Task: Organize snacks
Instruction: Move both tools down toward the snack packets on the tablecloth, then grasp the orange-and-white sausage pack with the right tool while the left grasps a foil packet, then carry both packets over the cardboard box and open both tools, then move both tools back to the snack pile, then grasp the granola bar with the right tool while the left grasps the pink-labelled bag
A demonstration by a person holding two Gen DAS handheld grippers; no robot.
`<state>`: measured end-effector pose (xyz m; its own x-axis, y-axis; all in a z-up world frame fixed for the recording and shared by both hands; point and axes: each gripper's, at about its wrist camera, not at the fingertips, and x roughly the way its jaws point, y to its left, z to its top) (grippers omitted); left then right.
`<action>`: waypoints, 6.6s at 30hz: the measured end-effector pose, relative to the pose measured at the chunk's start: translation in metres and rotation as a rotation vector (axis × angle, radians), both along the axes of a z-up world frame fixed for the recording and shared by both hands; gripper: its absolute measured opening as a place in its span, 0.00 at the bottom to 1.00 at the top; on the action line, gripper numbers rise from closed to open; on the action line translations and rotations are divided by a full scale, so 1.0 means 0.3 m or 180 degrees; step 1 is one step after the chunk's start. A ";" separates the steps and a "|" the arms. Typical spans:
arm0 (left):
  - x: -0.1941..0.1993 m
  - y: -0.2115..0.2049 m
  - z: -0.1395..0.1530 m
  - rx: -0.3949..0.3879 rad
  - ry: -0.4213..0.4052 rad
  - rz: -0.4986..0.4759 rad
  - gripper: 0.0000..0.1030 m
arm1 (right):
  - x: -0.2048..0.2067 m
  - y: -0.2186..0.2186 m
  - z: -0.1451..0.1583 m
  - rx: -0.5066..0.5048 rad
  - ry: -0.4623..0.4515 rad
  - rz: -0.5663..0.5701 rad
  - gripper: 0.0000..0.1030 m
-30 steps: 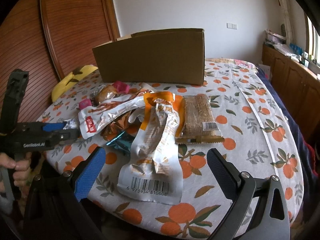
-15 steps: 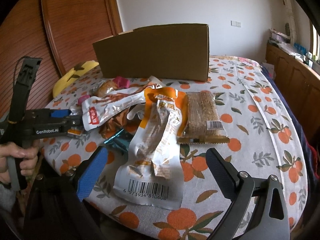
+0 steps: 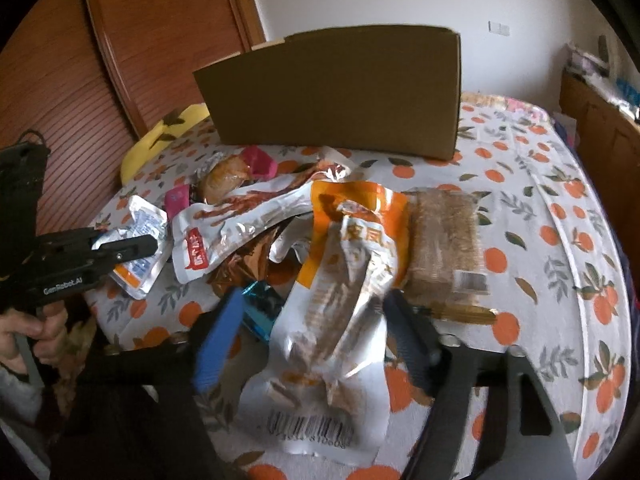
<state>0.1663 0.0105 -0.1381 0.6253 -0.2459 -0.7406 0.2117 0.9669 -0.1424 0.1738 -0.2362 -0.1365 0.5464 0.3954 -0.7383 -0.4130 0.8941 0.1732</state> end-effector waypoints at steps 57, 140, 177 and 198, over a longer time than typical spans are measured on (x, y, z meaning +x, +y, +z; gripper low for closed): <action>0.197 -0.016 0.337 0.0075 -0.0719 -0.0298 0.13 | 0.202 -0.036 0.379 -0.0036 -0.0657 -0.0044 0.35; 0.346 -0.159 0.394 0.0588 -0.0412 -0.0646 0.42 | 0.257 -0.002 0.409 -0.0292 -0.0664 -0.0100 0.38; 0.386 -0.173 0.018 0.0448 0.0294 -0.0670 0.44 | 0.201 -0.106 0.014 -0.0202 -0.0101 -0.0277 0.80; 0.343 -0.127 0.031 0.0236 0.0122 -0.0648 0.33 | 0.214 -0.090 -0.041 -0.0435 0.0012 -0.0419 0.75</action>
<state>0.2692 -0.0275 -0.1289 0.5393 -0.3082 -0.7837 0.3994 0.9129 -0.0842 0.2379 -0.2632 -0.1488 0.5840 0.2167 -0.7823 -0.2905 0.9557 0.0479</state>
